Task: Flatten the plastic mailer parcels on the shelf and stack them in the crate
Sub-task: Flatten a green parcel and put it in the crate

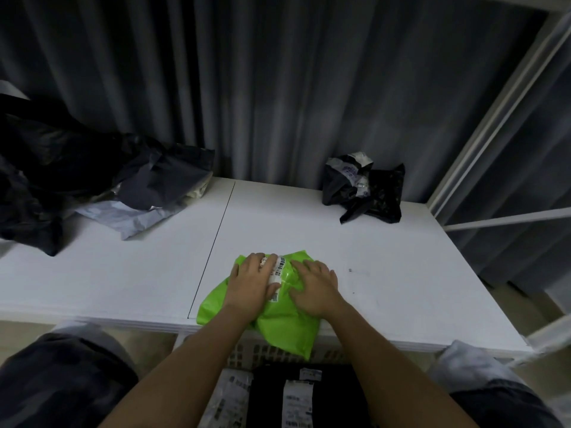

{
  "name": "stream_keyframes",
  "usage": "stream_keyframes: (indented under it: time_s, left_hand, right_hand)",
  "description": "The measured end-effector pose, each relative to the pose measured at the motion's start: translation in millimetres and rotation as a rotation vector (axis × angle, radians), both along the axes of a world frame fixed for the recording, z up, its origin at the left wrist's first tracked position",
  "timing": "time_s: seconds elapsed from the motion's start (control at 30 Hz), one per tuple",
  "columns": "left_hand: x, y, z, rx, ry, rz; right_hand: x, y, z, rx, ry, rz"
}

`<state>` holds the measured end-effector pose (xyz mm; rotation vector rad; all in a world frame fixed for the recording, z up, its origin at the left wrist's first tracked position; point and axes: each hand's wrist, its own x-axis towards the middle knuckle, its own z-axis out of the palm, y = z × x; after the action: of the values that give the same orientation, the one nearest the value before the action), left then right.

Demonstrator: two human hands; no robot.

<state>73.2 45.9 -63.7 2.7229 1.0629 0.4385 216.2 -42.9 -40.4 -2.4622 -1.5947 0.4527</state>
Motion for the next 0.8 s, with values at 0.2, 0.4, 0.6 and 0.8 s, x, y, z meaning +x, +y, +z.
stream_keyframes:
  time_s: [0.2,0.4,0.6,0.8]
  left_hand:
    - [-7,7,11,-0.058,-0.071,-0.088]
    - [-23,21,24,-0.089,-0.160,-0.086]
    - [-35,39,38,-0.069,-0.181,0.237]
    - [-33,20,77,-0.053,-0.348,0.259]
  right_hand:
    - [26,25,19,0.193,0.196,-0.378]
    - [29,40,15,0.169,0.665,-0.572]
    - [22,42,21,0.365,0.854,-0.564]
    - [3,42,74,0.720,0.918,-0.594]
